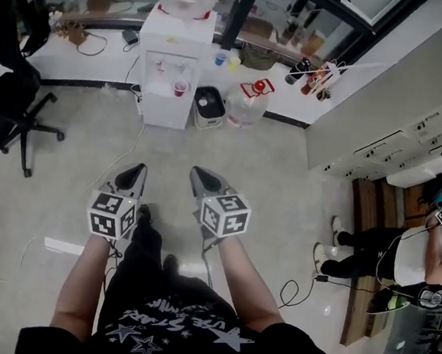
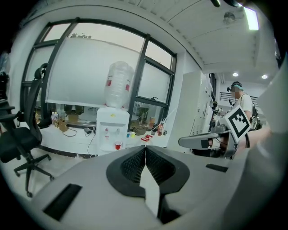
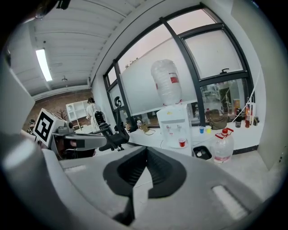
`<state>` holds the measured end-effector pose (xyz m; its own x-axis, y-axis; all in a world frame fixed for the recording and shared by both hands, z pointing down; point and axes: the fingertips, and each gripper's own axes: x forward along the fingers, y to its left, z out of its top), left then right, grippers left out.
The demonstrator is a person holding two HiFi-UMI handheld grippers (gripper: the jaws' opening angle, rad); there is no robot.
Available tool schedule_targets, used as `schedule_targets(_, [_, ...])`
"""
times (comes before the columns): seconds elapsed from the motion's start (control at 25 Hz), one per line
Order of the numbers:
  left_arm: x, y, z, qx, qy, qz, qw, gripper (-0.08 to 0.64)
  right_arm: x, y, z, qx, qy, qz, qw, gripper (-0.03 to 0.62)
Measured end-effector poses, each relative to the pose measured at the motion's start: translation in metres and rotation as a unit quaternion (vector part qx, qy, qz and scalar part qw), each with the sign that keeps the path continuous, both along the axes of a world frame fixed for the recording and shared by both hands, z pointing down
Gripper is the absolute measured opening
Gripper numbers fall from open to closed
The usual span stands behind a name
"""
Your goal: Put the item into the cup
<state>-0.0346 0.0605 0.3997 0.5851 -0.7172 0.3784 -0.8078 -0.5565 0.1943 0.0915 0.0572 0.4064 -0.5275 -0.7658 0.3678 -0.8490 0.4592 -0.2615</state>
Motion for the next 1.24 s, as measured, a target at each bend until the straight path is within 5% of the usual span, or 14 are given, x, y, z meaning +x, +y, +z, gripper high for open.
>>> schedule_targets(0.52, [0.014, 0.072, -0.029, 0.024, 0.008, -0.013, 0.9996, 0.009, -0.002, 0.067, -0.026, 0.022, -0.012, -0.029, 0.999, 0.0])
schedule_targets(1.24, [0.023, 0.087, -0.043, 0.036, 0.016, -0.019, 0.999, 0.008, 0.004, 0.082, -0.032, 0.03, -0.017, -0.034, 0.999, 0.0])
